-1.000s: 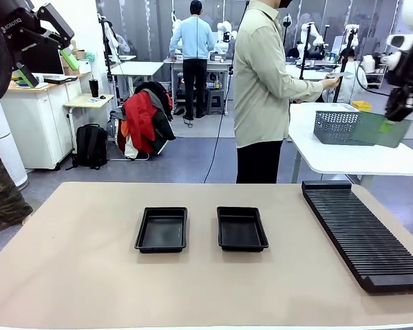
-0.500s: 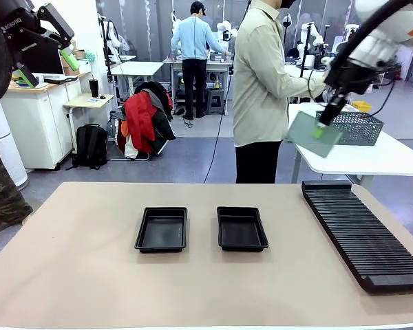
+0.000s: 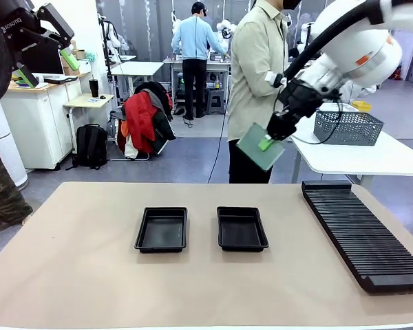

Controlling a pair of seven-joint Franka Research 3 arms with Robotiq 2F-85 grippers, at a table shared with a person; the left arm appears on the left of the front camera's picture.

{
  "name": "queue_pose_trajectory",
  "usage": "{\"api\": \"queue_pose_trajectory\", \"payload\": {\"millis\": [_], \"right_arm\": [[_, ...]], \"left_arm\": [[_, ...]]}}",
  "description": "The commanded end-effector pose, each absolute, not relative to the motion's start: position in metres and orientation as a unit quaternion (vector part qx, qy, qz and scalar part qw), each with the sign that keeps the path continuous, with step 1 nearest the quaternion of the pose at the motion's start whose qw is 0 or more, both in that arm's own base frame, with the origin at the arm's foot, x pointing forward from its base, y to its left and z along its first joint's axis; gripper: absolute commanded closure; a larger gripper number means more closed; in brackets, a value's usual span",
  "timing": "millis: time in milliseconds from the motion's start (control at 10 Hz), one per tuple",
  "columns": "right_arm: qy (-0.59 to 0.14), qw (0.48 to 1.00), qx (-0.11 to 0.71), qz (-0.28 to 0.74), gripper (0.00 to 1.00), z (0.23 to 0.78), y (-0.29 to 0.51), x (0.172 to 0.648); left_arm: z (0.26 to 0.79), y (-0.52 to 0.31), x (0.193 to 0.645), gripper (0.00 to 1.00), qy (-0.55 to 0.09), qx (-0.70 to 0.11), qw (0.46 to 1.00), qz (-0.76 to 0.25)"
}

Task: Inspect and transfer BCBs to ESD trays.
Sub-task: Pick up the Blank PCB from the PCB Rack and place it in the left ESD tray.

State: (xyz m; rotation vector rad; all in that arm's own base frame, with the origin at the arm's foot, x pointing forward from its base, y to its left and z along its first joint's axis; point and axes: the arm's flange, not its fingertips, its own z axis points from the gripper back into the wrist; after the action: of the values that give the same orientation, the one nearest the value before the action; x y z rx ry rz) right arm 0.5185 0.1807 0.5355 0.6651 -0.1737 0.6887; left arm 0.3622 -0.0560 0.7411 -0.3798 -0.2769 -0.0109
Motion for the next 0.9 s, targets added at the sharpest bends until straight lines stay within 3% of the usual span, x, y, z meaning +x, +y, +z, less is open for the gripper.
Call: {"api": "queue_pose_trajectory", "payload": {"millis": [0, 800], "right_arm": [[-0.093, 0.882, 0.359, 0.290, 0.98, 0.510, 0.217, 0.511], [-0.070, 0.877, 0.454, 0.142, 0.98, 0.399, 0.367, 0.488]], "left_arm": [[0.740, -0.056, 0.361, 0.00, -0.137, -0.188, 0.972, -0.005], [0.740, -0.056, 0.361, 0.00, -0.137, -0.188, 0.972, -0.005]]}}
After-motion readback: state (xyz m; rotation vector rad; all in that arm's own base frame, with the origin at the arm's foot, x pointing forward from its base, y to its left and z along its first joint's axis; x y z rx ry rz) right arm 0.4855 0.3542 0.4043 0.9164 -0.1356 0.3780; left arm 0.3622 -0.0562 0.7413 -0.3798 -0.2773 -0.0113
